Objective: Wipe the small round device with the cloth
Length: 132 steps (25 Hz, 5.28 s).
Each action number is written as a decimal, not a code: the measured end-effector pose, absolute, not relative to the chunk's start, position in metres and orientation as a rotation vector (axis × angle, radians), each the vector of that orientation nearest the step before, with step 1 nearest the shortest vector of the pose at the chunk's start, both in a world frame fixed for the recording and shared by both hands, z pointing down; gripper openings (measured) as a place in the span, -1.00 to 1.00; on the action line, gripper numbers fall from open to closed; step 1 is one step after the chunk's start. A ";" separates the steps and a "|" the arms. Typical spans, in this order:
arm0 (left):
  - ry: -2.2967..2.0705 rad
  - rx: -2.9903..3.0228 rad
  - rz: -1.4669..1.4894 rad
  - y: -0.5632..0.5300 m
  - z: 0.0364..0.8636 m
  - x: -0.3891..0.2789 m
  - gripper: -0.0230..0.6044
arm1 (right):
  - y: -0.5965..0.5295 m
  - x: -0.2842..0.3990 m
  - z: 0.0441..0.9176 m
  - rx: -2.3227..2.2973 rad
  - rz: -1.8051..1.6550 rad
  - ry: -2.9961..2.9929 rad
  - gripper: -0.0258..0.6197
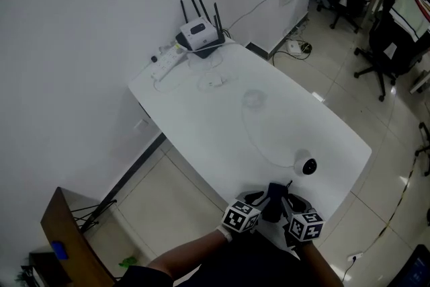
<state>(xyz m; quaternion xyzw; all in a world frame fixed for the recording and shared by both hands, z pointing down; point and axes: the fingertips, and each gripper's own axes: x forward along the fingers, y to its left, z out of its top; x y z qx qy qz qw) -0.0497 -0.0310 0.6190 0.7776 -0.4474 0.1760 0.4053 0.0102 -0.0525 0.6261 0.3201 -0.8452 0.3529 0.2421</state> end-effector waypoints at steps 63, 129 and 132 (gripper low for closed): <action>0.026 2.112 -0.240 -0.075 0.481 0.063 -0.72 | -0.089 0.083 0.522 0.908 1.954 -2.733 0.03; -0.659 2.379 0.547 -0.142 0.629 0.039 -0.08 | -0.189 0.102 0.651 1.219 1.219 -2.331 -0.70; -0.648 2.372 0.547 -0.127 0.629 0.041 -0.08 | -0.174 0.106 0.653 1.234 1.244 -2.321 -0.70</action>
